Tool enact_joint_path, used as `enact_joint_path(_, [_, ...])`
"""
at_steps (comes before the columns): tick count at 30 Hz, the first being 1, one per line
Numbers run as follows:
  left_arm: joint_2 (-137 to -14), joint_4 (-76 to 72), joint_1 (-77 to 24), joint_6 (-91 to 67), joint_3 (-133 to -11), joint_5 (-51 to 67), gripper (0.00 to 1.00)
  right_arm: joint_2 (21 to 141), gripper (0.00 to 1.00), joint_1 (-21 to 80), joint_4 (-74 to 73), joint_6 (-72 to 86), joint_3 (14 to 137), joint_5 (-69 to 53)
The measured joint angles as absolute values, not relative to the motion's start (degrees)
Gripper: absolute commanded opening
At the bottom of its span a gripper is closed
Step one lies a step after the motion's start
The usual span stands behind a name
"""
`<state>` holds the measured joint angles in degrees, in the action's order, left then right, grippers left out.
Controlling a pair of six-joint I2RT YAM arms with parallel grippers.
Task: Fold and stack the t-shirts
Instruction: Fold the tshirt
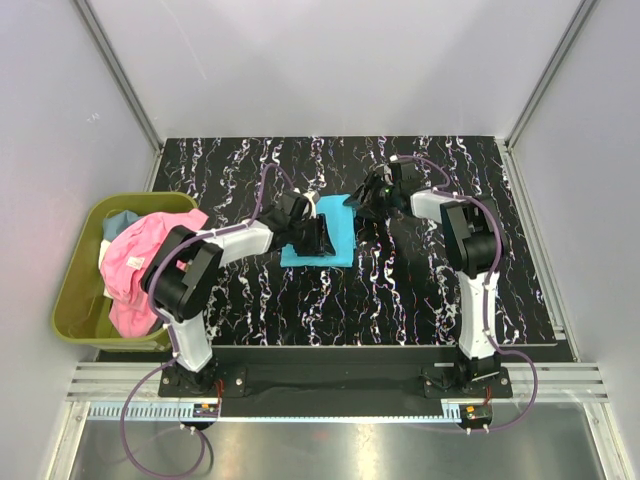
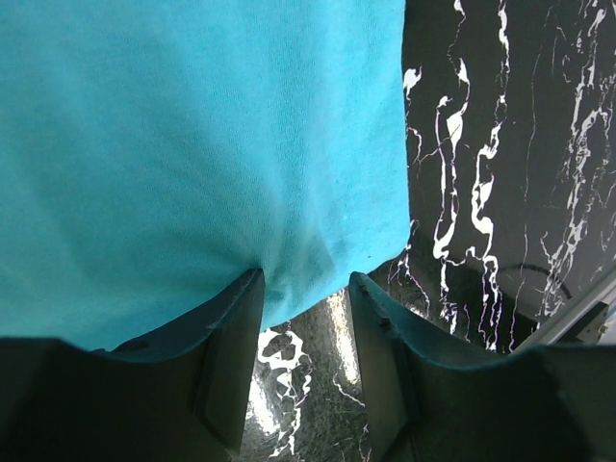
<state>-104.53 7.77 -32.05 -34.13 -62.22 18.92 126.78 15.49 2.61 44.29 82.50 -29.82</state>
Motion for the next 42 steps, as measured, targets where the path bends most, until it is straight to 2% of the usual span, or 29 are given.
enact_joint_path(4, [-104.64, 7.90, -32.36, -33.74, -62.22, 17.78, 0.46, 127.96, 0.51, 15.42, 5.63, 43.90, 82.50, -30.37])
enact_joint_path(9, [-104.64, 7.99, -33.21, -32.99, -62.26, 16.12, 0.46, 129.80, 0.34, 15.22, 9.56, 43.77, 82.48, -31.62])
enact_joint_path(14, [-104.64, 8.43, -33.56, -32.80, -62.57, 15.35, 0.46, 131.33, 0.26, 14.98, 14.70, 44.71, 81.91, -34.06])
enact_joint_path(18, [-104.64, 8.67, -33.67, -32.73, -62.63, 15.03, 0.46, 131.63, 0.15, 14.41, 19.25, 46.46, 80.55, -35.70])
enact_joint_path(22, [-104.64, 8.73, -33.69, -32.77, -62.67, 15.05, 0.47, 132.75, 0.14, 13.52, 21.89, 47.59, 80.58, -38.70])
enact_joint_path(24, [-104.62, 10.48, -33.69, -32.71, -63.66, 15.20, 0.49, 133.82, 0.15, 13.21, 22.04, 47.79, 81.71, -40.86])
enact_joint_path(27, [-103.83, 15.77, -33.69, -31.86, -66.24, 15.14, 0.52, 134.87, 0.29, 12.95, 21.17, 47.35, 83.53, -43.55])
enact_joint_path(28, [-103.22, 18.20, -33.69, -31.46, -67.29, 15.09, 0.52, 135.09, 0.44, 12.91, 20.51, 46.89, 84.47, -44.45])
enact_joint_path(30, [-101.30, 22.44, -33.69, -30.52, -69.25, 14.87, 0.53, 135.20, 0.55, 12.84, 19.20, 46.13, 86.04, -45.65])
enact_joint_path(35, [-91.31, 29.21, -32.88, -27.83, -72.66, 14.39, 0.55, 135.09, 0.65, 12.73, 14.76, 42.15, 89.14, -46.48])
enact_joint_path(42, [-74.46, 31.64, -28.64, -24.62, -72.40, 13.26, 0.56, 133.49, 0.70, 12.73, 5.04, 34.17, 89.25, -46.09])
